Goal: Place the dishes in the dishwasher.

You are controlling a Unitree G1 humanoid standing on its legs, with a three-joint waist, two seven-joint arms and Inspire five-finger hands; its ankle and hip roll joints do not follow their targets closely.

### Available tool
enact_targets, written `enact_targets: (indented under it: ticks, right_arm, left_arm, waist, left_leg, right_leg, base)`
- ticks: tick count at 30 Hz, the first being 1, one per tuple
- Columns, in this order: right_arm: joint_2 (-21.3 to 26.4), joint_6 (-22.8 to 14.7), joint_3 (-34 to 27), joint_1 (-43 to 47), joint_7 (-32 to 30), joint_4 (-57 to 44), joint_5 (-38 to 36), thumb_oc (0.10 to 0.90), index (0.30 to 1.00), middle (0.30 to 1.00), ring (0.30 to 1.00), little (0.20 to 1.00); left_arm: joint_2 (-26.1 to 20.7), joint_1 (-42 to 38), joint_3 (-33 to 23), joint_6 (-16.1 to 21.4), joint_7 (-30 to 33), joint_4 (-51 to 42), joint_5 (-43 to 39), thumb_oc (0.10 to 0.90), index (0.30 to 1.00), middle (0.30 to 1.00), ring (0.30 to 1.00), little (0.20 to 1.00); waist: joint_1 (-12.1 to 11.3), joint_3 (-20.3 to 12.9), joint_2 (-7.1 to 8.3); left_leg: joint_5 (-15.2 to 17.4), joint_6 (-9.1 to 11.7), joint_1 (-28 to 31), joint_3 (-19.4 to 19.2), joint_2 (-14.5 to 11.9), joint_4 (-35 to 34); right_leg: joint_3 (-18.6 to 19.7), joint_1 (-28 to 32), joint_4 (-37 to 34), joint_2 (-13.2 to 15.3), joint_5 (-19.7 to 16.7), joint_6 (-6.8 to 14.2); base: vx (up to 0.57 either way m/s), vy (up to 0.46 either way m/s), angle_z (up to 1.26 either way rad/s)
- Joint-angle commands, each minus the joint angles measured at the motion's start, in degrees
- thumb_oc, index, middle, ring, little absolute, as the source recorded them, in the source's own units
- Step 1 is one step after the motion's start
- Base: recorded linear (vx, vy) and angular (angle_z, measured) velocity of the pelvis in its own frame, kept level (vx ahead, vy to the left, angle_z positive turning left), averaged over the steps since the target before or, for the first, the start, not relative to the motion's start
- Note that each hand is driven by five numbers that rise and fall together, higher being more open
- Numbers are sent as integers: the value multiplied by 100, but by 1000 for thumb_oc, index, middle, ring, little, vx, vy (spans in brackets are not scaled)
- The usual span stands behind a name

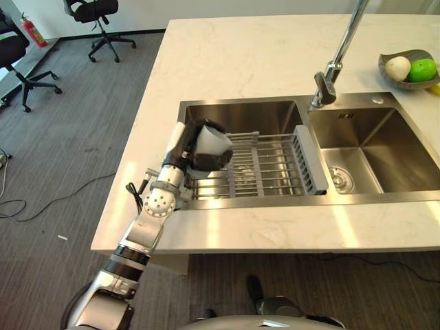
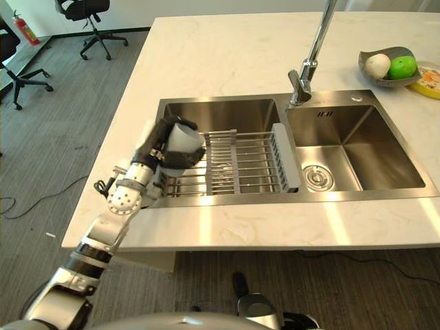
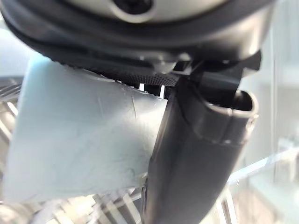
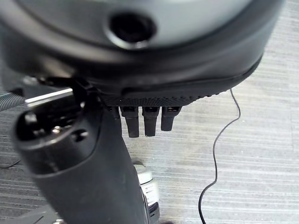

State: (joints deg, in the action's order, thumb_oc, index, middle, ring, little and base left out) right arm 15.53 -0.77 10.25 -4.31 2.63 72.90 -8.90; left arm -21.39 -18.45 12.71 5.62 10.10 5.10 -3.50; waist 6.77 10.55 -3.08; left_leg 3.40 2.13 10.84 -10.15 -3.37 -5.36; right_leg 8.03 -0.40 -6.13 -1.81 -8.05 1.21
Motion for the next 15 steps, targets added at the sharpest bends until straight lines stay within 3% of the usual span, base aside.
enact_targets:
  ticks: [1, 7, 11, 15]
  right_arm:
    - [100, -95, 123, -96, -238, 224, 138, 800, 900, 900, 900, 900]
    - [85, -150, 151, -113, -416, 196, 130, 800, 900, 900, 900, 900]
    - [36, -197, 87, -122, -561, 203, 42, 800, 900, 900, 900, 900]
    - [-41, -260, 115, -113, -665, 186, 3, 800, 900, 900, 900, 900]
  left_arm:
    - [-206, -622, -324, 898, 443, -899, -303, 400, 300, 300, 300, 300]
    - [-193, -598, -428, 1030, 784, -1331, -306, 400, 300, 300, 300, 300]
    - [-396, -266, -824, 1122, 1201, -1887, 68, 400, 300, 300, 300, 300]
    - [-336, 350, -1475, 1277, 1742, -2144, -52, 400, 300, 300, 300, 300]
  waist:
    - [67, -429, 233]
    - [19, -463, 227]
    - [-98, -448, 239]
    - [-317, -409, 228]
  left_leg:
    - [-164, 234, -296, 303, 167, 36]
    - [-203, 253, -345, 363, 164, 36]
    - [-254, 284, -428, 451, 175, 36]
    - [-372, 314, -505, 588, 170, 36]
  right_leg:
    - [-163, 702, 113, 191, 854, 389]
    - [-213, 677, 113, 204, 838, 393]
    - [-313, 629, 113, 220, 825, 382]
    - [-450, 599, 113, 220, 803, 330]
  base:
    - [0, 0, 0]
    - [-21, -16, 5]
    - [-11, -20, 10]
    - [-39, -48, 18]
